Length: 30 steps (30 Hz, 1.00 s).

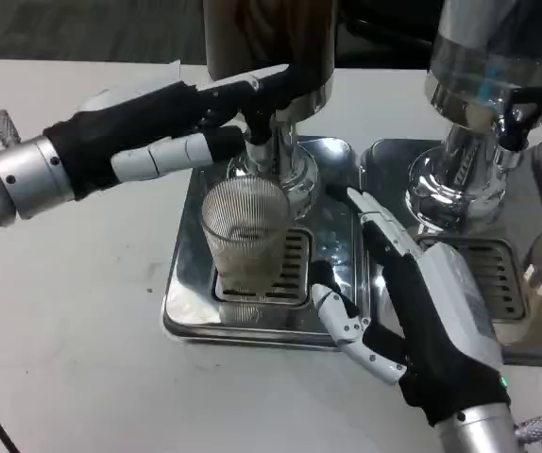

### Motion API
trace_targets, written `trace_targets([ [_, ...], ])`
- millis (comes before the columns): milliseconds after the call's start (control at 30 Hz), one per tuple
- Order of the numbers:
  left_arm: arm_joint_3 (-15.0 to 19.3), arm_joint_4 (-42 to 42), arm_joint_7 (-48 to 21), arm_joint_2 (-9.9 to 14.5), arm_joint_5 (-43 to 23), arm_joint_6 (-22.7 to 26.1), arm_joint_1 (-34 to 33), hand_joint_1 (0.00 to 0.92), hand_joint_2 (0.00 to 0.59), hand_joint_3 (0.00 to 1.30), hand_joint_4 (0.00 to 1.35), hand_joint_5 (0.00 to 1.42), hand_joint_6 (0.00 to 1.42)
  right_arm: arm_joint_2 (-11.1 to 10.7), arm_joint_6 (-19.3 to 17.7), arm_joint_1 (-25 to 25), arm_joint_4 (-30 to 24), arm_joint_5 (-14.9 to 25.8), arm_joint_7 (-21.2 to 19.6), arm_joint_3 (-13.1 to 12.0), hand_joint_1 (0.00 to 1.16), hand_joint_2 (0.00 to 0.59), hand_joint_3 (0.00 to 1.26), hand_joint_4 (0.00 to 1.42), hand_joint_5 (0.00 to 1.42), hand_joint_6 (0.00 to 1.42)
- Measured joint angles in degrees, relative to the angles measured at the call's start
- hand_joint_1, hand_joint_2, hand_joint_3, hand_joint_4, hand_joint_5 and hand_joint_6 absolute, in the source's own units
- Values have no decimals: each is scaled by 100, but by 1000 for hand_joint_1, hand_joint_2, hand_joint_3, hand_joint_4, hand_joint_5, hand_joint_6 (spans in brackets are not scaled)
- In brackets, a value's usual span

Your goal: Grasp the cup under the faucet to collect the drink, then remove the cup.

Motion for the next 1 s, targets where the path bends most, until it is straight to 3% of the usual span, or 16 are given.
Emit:
trace_targets([
  [567, -246, 2, 386, 64, 247, -476, 33, 0, 56, 67, 0, 44, 0, -8, -6, -28, 4, 137, 11, -51, 428, 461, 136, 87, 86, 114],
  [733, -301, 3, 523, 76, 324, -563, 33, 0, 53, 67, 0, 44, 0, 1, -8, -28, 5, 364, 104, -80, 419, 454, 116, 87, 86, 127],
  [1000, -320, 3, 650, 80, 461, -671, 33, 0, 50, 74, 0, 44, 0, -7, -181, -67, 124, 877, 368, -187, 468, 351, 77, 77, 119, 173],
])
